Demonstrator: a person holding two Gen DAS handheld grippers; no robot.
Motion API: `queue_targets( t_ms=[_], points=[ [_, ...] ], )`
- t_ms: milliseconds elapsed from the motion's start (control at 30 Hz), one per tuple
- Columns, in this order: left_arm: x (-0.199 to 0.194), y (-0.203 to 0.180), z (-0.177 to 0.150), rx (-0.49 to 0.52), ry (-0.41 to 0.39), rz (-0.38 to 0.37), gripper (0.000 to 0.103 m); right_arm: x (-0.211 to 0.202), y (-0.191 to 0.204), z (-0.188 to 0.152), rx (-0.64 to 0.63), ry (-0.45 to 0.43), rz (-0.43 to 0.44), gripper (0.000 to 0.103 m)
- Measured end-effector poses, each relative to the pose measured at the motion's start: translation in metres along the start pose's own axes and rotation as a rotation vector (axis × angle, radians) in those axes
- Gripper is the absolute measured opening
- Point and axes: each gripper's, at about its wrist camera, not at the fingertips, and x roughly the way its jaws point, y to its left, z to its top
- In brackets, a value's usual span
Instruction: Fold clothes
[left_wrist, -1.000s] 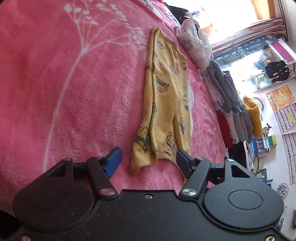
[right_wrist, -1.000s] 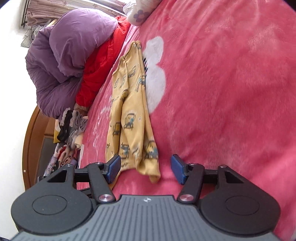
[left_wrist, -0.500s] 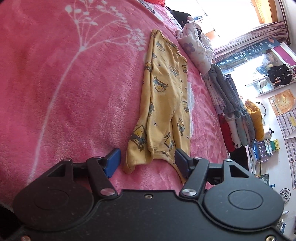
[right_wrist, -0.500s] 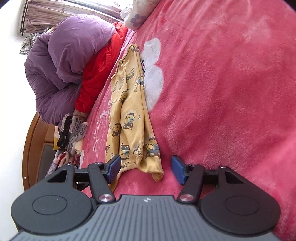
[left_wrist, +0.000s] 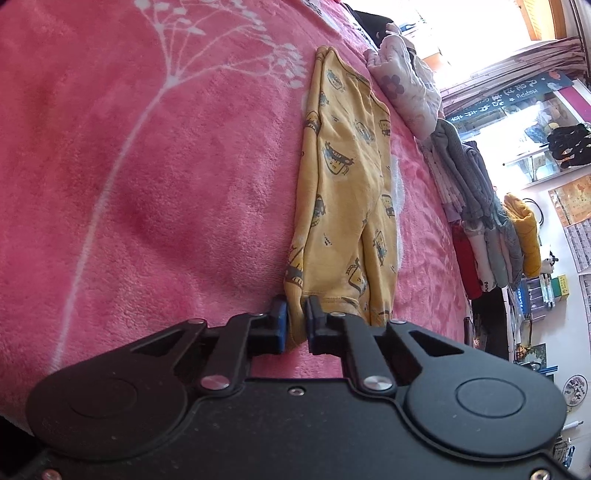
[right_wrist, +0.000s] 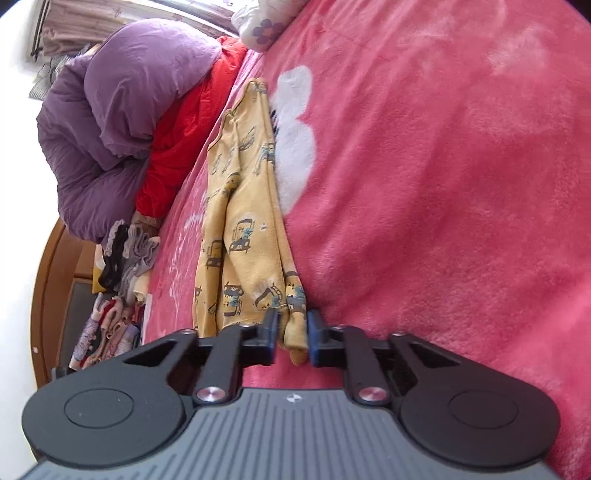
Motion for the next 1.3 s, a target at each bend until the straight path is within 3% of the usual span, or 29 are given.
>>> queue_targets(
  t_ms=[167,433,800,1067,1300],
  points=[
    [-0.005,-0.008,0.005,-0.045,-0.016,-0.113,0.007,-0.003,0.0,0.003,0.033,-0.004,0.092,0.011],
    [-0.018,-0.025,0.037,-0.118,-0.134,-0.316,0.006,-0.006,0.003,0.032,0.151,-0.091,0.349,0.011],
    [0.028,-0.026,0.14,-0.214,-0.229,-0.359,0.005,0.045,0.013,0.121,0.206,-0.14,0.449,0.011],
    [0.066,-0.023,0.197,-0.23,-0.231,-0.37,0.005,0.094,0.015,0.182,0.206,-0.15,0.435,0.011],
    [0.083,-0.018,0.219,-0.219,-0.214,-0.325,0.005,0.129,0.011,0.214,0.19,-0.129,0.392,0.011]
  ],
)
